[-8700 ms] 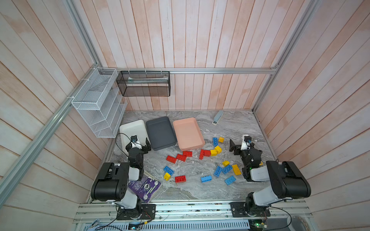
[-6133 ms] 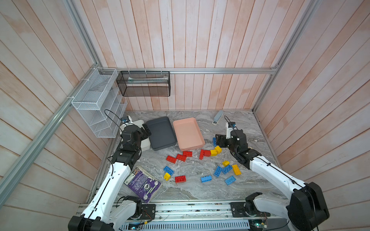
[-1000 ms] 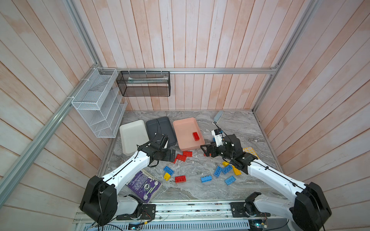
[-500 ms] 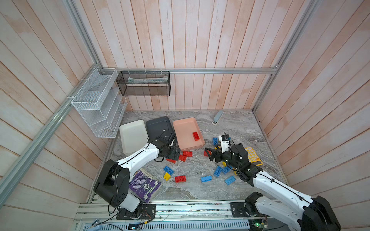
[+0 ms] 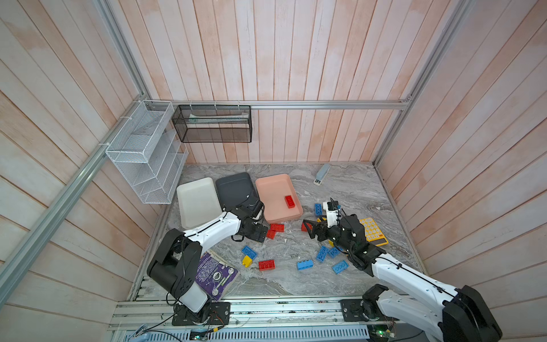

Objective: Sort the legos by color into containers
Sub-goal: 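Grasp a red brick with the left gripper while the right arm withdraws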

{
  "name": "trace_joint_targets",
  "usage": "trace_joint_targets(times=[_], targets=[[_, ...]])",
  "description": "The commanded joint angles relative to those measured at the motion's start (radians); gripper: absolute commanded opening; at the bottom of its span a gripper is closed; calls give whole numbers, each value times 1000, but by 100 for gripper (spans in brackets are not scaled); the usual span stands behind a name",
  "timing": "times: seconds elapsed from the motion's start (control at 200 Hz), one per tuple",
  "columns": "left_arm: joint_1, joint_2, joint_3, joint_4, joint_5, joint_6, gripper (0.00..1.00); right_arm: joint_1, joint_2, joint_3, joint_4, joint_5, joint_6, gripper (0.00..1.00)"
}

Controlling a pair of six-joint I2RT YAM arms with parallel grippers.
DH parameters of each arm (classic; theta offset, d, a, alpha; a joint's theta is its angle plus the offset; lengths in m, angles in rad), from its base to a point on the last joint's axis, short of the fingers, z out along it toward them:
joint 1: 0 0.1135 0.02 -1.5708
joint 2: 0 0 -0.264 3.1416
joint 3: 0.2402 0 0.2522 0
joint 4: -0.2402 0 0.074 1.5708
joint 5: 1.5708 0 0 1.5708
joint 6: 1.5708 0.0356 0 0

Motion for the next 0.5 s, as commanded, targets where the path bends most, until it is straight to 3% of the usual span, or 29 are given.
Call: trace_joint_targets(times=[0.0,0.495], targets=[[-4,42,7,3,-15,22,93,-4,9,-6,25,16,3,87],[-3,101,32,41,-19,35,81,-4,31,2,17,20,5,86]])
